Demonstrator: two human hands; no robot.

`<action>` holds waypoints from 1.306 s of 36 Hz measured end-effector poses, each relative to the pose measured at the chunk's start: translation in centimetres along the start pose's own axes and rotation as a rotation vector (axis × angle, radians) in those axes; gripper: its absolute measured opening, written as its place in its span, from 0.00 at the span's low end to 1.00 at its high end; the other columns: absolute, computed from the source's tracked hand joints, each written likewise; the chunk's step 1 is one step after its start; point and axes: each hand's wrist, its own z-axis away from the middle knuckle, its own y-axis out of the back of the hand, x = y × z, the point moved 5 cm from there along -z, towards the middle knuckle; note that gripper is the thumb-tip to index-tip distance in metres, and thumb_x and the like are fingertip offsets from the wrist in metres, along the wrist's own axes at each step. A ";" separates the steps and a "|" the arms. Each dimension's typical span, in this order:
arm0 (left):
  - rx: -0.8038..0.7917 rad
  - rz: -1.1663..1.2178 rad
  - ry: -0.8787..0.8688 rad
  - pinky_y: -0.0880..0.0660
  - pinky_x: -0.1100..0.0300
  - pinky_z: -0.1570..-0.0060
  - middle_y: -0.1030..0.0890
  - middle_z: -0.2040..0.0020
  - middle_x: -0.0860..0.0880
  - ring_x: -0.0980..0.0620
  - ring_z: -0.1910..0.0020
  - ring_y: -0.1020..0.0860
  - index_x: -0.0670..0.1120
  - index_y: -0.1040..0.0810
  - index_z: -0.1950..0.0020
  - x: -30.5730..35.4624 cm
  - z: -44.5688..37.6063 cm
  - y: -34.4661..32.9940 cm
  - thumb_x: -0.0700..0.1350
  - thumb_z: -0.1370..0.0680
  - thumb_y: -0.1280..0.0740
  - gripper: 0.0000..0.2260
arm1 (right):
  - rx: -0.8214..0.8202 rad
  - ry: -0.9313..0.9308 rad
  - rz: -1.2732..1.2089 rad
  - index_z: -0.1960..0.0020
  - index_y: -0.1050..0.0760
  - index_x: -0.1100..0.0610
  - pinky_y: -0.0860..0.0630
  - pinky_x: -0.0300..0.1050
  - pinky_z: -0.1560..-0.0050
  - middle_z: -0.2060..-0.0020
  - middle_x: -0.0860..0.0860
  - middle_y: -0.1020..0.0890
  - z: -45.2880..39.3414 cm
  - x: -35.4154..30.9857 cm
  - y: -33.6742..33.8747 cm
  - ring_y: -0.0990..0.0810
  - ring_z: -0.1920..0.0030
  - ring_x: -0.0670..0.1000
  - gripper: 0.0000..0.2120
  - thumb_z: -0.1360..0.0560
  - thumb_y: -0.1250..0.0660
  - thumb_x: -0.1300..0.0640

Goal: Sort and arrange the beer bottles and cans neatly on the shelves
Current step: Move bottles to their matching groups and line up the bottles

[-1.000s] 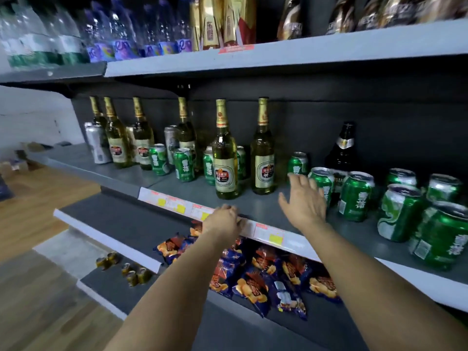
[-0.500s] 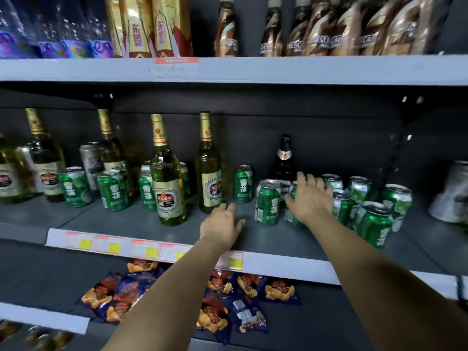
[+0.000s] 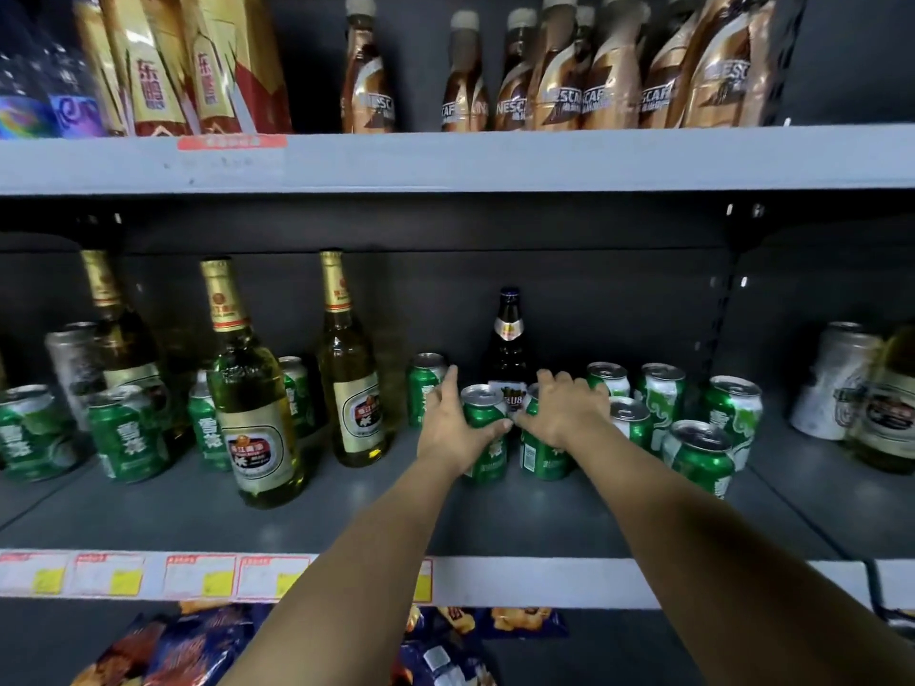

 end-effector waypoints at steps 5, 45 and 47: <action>-0.020 -0.098 -0.046 0.29 0.55 0.39 0.27 0.33 0.45 0.46 0.35 0.28 0.47 0.35 0.28 0.4 -1.4 -0.5 0.54 0.28 0.25 0.34 | -0.034 -0.013 -0.021 0.27 0.39 0.55 0.35 0.53 0.35 0.32 0.56 0.31 -0.7 0.0 0.3 0.31 0.33 0.58 0.32 0.25 0.35 0.40; 0.132 -0.150 0.043 0.32 0.50 0.38 0.34 0.33 0.45 0.44 0.33 0.36 0.45 0.37 0.32 -1.9 -4.0 1.4 0.52 0.26 0.28 0.28 | 0.096 -0.349 -0.646 0.23 0.68 0.59 0.29 0.54 0.38 0.29 0.62 0.36 -8.0 -5.0 0.0 0.31 0.31 0.62 0.58 0.29 0.26 0.47; 0.122 -0.159 0.040 0.32 0.50 0.38 0.34 0.33 0.45 0.44 0.33 0.36 0.45 0.37 0.31 -1.8 -3.9 1.4 0.51 0.26 0.29 0.29 | 0.118 -0.395 -0.704 0.22 0.67 0.59 0.30 0.55 0.36 0.29 0.62 0.38 -8.1 -5.4 -0.7 0.33 0.31 0.63 0.56 0.29 0.25 0.49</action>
